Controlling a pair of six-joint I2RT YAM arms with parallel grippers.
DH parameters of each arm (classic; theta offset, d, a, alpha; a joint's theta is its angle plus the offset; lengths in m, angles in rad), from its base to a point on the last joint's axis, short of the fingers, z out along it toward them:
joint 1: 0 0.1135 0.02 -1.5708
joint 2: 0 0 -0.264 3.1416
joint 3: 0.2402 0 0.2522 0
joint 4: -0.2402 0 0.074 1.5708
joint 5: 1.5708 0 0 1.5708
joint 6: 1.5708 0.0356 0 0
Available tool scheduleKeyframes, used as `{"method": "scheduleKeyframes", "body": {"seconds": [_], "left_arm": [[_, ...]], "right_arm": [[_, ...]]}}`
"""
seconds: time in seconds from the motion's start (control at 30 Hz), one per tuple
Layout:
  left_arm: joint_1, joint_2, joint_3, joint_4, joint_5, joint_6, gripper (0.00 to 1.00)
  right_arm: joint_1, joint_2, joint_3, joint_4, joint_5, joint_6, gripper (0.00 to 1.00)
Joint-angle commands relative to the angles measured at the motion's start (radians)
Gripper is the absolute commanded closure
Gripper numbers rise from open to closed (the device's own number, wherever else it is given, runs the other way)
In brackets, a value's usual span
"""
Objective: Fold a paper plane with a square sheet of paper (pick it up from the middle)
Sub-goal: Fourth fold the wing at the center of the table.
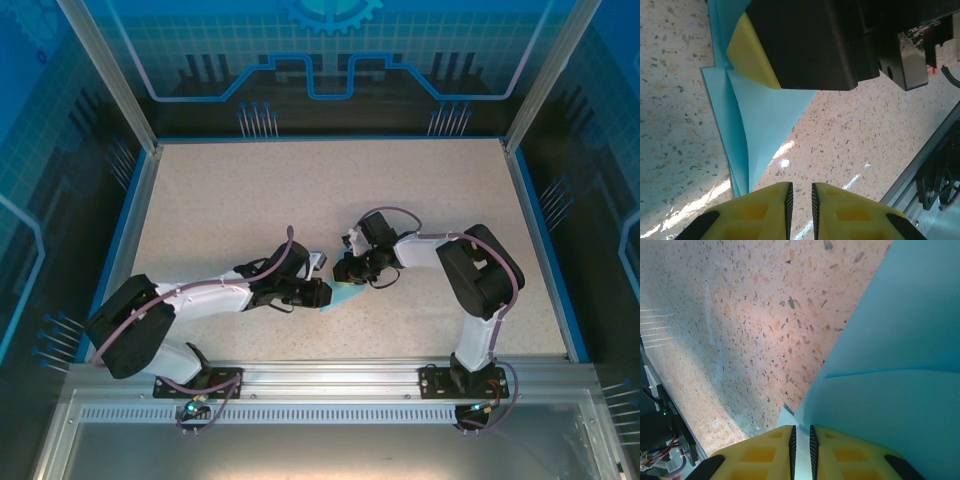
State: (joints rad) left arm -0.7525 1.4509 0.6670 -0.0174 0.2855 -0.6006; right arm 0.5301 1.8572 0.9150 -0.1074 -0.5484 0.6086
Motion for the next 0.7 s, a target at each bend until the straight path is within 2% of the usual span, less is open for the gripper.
{"method": "scheduleKeyframes", "body": {"seconds": [0.0, 0.67], "left_arm": [[-0.001, 0.020, 0.034, 0.021, 0.026, -0.011, 0.78], [-0.038, 0.147, 0.116, 0.061, 0.018, -0.006, 0.79]], "right_arm": [[-0.006, 0.031, -0.015, -0.025, 0.073, -0.018, 0.81], [-0.005, 0.040, -0.013, -0.018, 0.072, -0.013, 0.81]]}}
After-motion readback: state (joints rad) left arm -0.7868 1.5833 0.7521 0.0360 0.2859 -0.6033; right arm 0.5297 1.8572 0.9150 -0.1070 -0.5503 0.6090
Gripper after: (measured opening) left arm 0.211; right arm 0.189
